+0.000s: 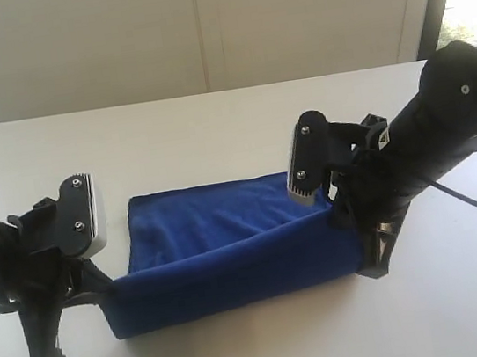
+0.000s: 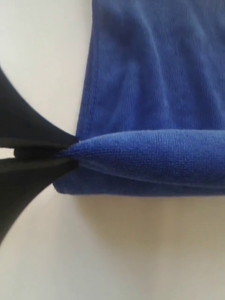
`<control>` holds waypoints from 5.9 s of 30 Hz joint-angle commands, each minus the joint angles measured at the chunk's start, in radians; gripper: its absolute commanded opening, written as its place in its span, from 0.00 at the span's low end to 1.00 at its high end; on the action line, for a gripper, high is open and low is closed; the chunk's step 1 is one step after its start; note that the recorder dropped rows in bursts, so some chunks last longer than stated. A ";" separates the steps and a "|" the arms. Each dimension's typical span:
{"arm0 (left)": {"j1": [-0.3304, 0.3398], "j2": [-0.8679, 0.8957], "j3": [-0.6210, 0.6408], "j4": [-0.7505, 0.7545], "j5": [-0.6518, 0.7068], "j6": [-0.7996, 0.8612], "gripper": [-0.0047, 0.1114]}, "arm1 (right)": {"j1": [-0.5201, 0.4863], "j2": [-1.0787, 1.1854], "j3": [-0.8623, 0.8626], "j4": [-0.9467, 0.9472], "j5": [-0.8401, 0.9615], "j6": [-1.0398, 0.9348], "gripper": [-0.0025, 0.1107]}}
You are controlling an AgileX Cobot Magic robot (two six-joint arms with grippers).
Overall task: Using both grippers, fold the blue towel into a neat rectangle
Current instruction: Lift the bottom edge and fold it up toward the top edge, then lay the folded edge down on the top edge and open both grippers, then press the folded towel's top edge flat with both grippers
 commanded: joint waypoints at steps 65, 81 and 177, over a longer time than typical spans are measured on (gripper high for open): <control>-0.006 0.464 -0.456 -0.027 -0.464 0.002 0.04 | -0.089 0.390 -0.253 -0.215 -0.281 0.404 0.02; -0.006 0.525 -0.525 -0.027 -0.448 -0.001 0.04 | -0.089 0.416 -0.301 -0.215 -0.315 0.404 0.02; 0.015 0.559 -0.690 0.309 0.386 -0.913 0.04 | -0.078 0.480 -0.430 0.239 0.215 0.253 0.02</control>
